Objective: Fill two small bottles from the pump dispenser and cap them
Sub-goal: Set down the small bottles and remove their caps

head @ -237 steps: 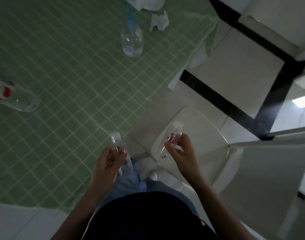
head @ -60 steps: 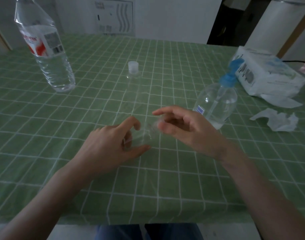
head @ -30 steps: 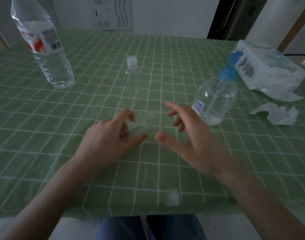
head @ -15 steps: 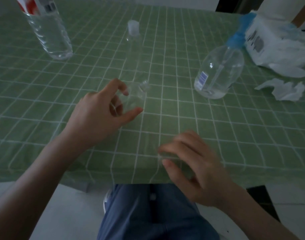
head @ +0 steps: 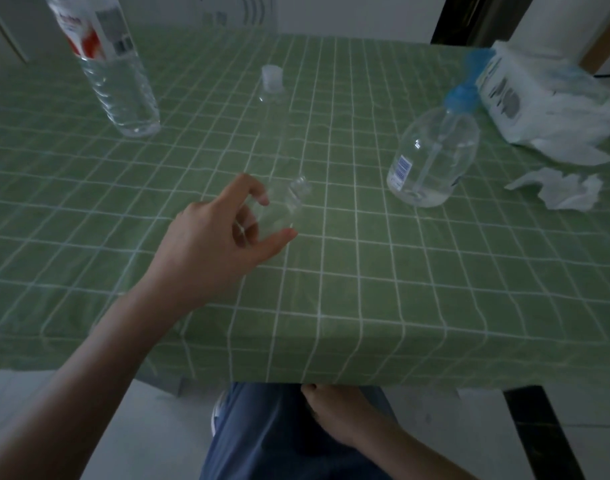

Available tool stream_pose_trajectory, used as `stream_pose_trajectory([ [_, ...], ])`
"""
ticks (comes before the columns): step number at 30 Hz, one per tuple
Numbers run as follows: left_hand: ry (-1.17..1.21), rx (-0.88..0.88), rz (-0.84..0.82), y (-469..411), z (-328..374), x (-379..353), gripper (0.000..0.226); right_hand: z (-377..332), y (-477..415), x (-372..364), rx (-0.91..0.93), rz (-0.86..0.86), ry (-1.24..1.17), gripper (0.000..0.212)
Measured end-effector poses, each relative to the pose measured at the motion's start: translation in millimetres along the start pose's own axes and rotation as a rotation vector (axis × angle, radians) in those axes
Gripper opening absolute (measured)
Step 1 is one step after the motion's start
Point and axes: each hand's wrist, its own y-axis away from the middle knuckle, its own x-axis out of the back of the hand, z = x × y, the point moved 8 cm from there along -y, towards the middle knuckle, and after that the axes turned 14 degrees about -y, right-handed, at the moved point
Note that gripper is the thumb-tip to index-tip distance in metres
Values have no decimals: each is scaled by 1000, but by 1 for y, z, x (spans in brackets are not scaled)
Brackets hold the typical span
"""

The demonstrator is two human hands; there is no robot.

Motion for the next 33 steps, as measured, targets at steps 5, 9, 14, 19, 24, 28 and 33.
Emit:
stream_pose_trajectory([
  [5, 11, 18, -9, 1, -2, -1, 50, -4, -8, -11, 32, 46, 27, 25],
  [9, 12, 26, -21, 1, -2, -1, 47, -4, -7, -8, 42, 62, -25, 16],
  [14, 18, 11, -15, 1, 1, -1, 46, -12, 9, 24, 80, 99, -170, 24],
  [19, 21, 5, -7, 0, 4, 0, 46, -44, 46, 81, 222, 126, -359, 26],
  [24, 28, -25, 14, -3, 11, 3, 49, -77, 86, 144, 390, 152, -552, 28],
  [28, 54, -38, 39, -5, 12, 5, 47, -94, 113, 193, 491, 239, -619, 29],
  [33, 293, 63, 55, -11, -2, 1, 44, -83, 119, 255, 520, 562, -623, 29],
])
